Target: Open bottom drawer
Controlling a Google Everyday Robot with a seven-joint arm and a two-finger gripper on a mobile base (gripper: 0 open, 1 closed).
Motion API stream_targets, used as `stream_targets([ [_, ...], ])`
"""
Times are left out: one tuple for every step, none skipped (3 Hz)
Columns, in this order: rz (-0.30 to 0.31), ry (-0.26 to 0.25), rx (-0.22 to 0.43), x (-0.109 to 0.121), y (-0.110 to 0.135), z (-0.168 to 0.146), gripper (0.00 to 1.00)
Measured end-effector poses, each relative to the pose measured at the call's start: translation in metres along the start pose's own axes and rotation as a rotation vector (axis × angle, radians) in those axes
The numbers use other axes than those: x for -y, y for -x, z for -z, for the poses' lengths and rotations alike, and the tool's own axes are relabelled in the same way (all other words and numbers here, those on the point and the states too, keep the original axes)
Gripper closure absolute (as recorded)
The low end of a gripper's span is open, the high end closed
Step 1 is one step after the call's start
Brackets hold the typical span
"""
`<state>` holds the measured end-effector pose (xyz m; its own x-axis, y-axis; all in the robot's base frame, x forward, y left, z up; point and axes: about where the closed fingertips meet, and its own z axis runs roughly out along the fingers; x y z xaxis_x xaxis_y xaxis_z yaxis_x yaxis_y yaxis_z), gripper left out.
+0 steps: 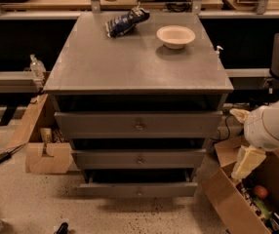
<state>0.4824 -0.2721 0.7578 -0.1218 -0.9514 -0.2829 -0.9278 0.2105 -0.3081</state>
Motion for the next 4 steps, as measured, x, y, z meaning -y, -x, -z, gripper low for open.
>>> stream_targets([
  [-0.003, -0.018, -0.022, 0.0, -0.027, -0.044, 0.0],
  [-0.003, -0.026, -0.02, 0.002, -0.027, -0.046, 0.0],
  [-0.008, -0.019, 0.007, -0.01, -0.022, -0.071, 0.0],
  [-0.011, 0.006, 0.046, -0.04, -0.017, -0.134, 0.0],
])
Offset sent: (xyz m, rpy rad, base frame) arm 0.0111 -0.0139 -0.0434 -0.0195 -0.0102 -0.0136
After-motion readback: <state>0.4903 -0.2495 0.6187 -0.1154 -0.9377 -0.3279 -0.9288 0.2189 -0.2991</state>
